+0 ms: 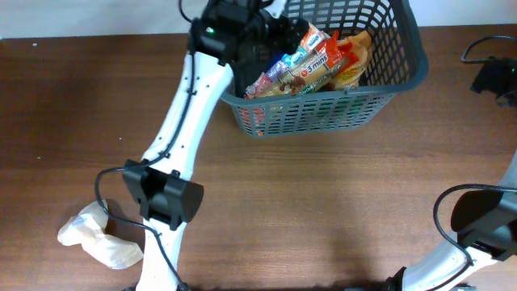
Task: Pack container
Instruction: 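Carry the spaghetti to the basket and lower it inside, then open the left gripper and withdraw it toward the clear plastic bag, then lower the left gripper onto the clear plastic bag and grasp it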
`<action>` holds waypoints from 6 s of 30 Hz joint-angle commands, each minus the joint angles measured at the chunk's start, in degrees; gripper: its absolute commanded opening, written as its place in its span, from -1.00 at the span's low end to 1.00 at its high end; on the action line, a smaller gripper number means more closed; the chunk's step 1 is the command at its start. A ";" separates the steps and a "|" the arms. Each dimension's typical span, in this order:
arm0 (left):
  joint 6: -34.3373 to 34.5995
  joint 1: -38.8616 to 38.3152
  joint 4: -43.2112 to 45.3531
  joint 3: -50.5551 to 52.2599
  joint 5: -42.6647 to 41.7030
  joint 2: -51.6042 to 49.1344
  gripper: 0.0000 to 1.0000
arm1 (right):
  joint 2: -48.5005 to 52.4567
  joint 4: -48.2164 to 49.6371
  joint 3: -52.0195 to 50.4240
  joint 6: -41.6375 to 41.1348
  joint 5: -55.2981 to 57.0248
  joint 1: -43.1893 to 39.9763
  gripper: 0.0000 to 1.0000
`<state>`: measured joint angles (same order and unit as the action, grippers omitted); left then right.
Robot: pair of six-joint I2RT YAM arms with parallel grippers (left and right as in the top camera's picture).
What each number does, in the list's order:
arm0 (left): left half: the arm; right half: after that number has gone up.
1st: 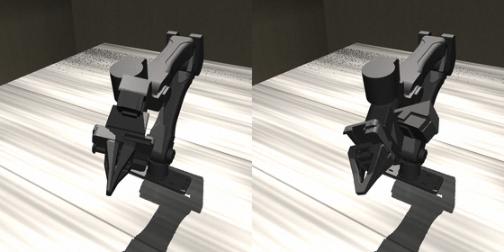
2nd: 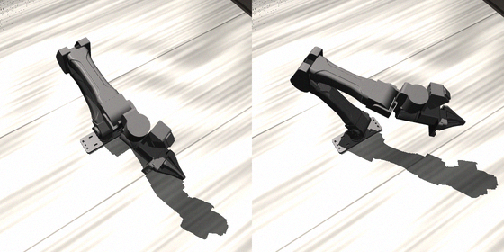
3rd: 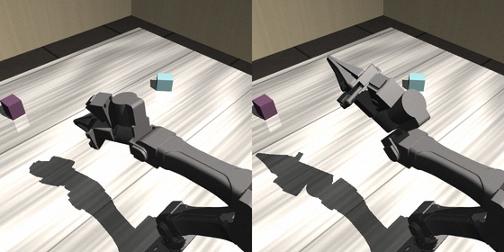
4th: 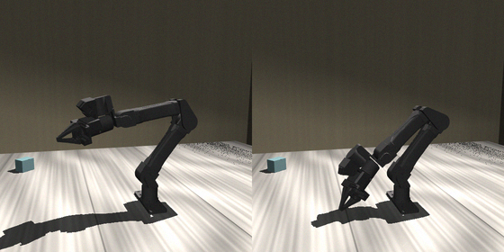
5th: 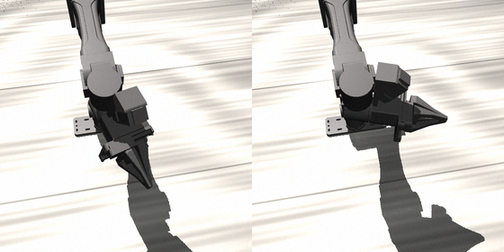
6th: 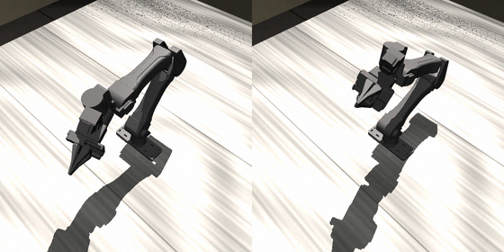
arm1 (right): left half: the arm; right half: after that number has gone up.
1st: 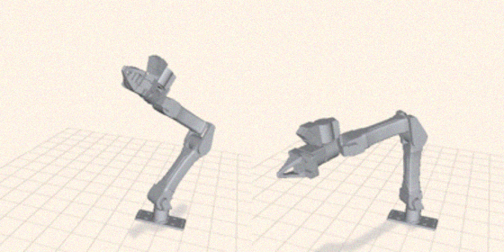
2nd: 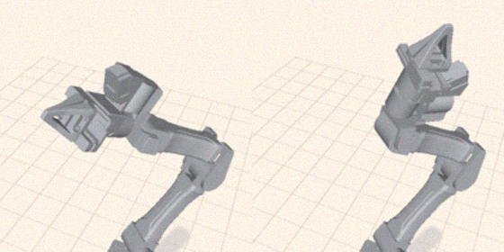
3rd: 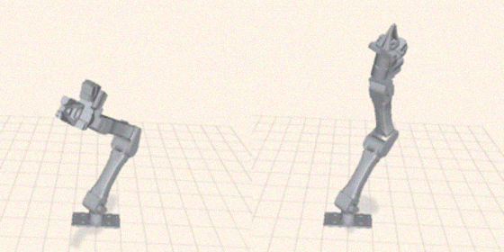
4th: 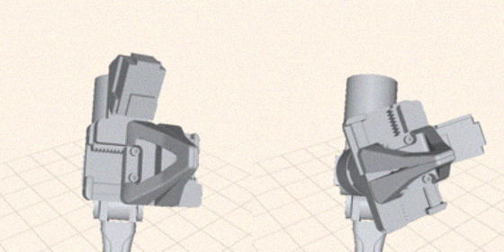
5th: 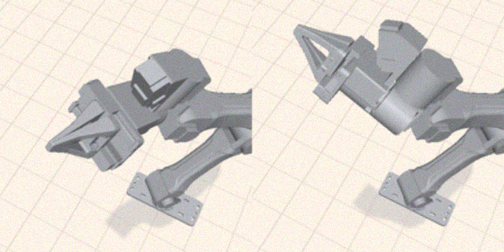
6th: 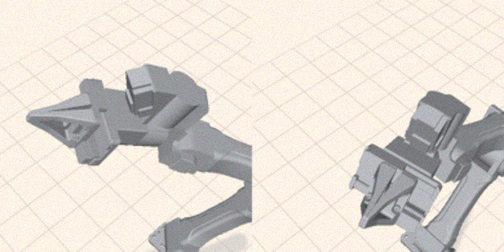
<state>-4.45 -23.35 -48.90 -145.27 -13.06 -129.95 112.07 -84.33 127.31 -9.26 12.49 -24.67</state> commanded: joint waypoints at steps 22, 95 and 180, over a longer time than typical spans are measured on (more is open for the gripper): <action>16.20 23.43 -41.46 -3.82 13.14 19.15 0.98 | -0.17 0.07 -0.35 -0.70 0.11 -0.11 0.98; 23.26 64.46 -29.35 80.32 17.27 61.86 0.98 | -0.17 0.07 -0.35 -0.70 0.11 -0.11 0.98; 19.56 69.26 6.93 104.41 9.16 41.77 0.98 | -0.17 0.07 -0.35 -0.70 0.11 -0.11 0.98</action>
<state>15.81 45.52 -42.30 -42.13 -2.20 -87.55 112.07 -84.33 127.31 -9.28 12.51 -24.67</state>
